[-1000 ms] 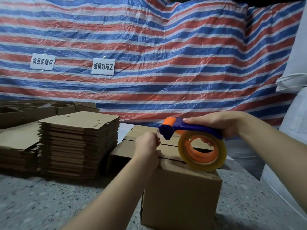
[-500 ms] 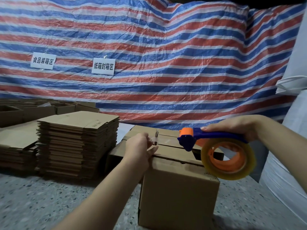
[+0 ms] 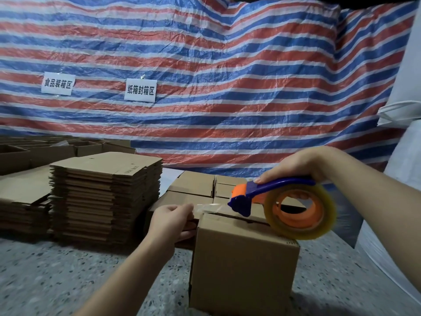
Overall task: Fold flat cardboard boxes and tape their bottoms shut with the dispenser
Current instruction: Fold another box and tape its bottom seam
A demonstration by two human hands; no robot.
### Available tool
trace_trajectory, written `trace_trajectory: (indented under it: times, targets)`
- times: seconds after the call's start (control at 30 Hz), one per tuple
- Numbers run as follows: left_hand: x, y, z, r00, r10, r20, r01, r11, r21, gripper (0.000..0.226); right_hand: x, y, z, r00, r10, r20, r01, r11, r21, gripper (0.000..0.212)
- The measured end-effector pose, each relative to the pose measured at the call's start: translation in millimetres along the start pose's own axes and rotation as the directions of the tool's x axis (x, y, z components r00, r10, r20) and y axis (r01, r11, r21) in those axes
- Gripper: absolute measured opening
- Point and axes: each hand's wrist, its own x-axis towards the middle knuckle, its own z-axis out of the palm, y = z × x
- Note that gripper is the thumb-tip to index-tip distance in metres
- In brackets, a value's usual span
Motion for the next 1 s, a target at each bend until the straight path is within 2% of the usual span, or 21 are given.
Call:
trace_trajectory:
  times: [0.27,0.6,0.73,0.83,1.0]
  targets:
    - [7,-14,-3,1.0,-0.006,0.003,0.006,1.0,-0.03,0.019,3,-6,1,1.0,0.004,0.022,-0.003,0.999,-0.035,0.08]
    - [0,-14,1,1.0,-0.002,0.016,0.003,0.997,-0.075,0.029,6,-4,2,1.0,0.013,0.021,-0.013,1.0,0.0,0.066]
    - [-3,-22,0,0.999,0.01,0.046,-0.01,1.0,-0.004,0.028,8,-4,2,0.999,0.006,0.033,-0.007,1.0,0.002,0.07]
    - [-5,-27,2,0.998,0.009,0.061,-0.014,0.997,0.076,0.036,9,-4,2,0.999,0.002,0.036,-0.002,1.0,0.004,0.072]
    - [-5,-27,5,0.997,-0.009,0.07,0.001,0.993,0.121,0.039,10,-3,3,0.999,-0.006,0.032,0.005,1.0,0.013,0.075]
